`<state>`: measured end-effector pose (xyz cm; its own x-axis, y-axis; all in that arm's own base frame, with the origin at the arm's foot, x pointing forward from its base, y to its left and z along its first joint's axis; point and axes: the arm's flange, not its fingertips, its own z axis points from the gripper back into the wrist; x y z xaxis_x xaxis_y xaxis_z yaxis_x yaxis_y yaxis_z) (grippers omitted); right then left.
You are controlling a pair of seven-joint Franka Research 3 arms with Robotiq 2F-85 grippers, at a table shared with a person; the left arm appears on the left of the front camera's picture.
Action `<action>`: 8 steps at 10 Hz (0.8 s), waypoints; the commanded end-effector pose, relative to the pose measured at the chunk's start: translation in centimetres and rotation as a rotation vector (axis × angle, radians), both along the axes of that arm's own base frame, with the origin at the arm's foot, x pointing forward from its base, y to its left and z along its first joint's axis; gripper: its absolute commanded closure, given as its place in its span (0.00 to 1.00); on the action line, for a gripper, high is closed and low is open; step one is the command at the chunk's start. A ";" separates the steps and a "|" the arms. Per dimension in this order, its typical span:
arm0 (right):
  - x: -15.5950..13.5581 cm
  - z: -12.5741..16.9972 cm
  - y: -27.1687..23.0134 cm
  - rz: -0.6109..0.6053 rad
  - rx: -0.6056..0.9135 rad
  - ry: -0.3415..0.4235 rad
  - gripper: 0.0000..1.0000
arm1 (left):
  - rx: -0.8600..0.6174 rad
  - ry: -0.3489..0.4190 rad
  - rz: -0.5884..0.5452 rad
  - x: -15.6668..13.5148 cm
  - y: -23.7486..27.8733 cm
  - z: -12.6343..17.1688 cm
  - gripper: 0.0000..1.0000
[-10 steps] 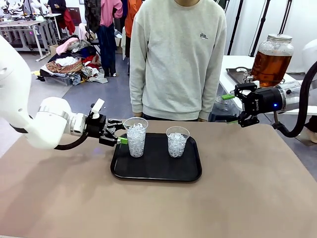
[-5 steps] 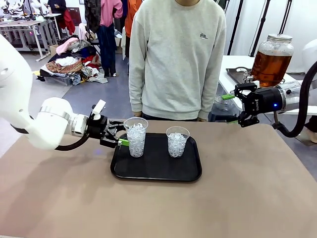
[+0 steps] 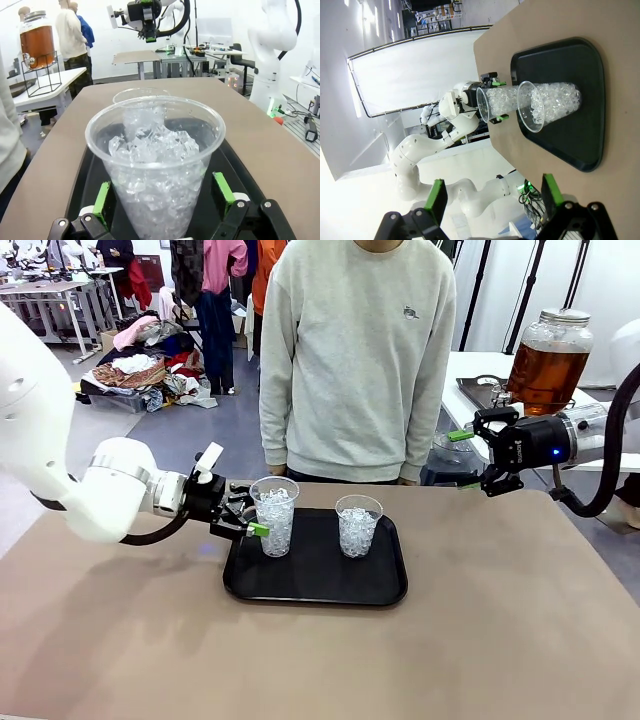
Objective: Pour the drink into the iced cup.
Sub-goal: Pick up the iced cup indicated by the human and present it to them.
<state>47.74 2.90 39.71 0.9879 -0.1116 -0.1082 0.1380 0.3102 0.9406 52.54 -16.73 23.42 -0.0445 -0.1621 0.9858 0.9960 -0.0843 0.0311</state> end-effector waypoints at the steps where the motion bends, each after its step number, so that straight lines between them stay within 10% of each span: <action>1: 0.0 0.1 0.1 0.002 0.001 -0.002 0.00 | -0.005 0.034 0.023 0.1 -1.1 0.2 0.00; 8: 0.0 0.1 0.1 0.002 0.001 -0.002 0.00 | -0.025 0.072 0.045 0.0 -2.9 0.0 0.00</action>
<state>47.74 2.90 39.71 0.9878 -0.1116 -0.1082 0.1380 0.3102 0.9406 52.40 -18.76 23.58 0.0219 -0.1496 0.9885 0.9979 -0.0567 -0.0307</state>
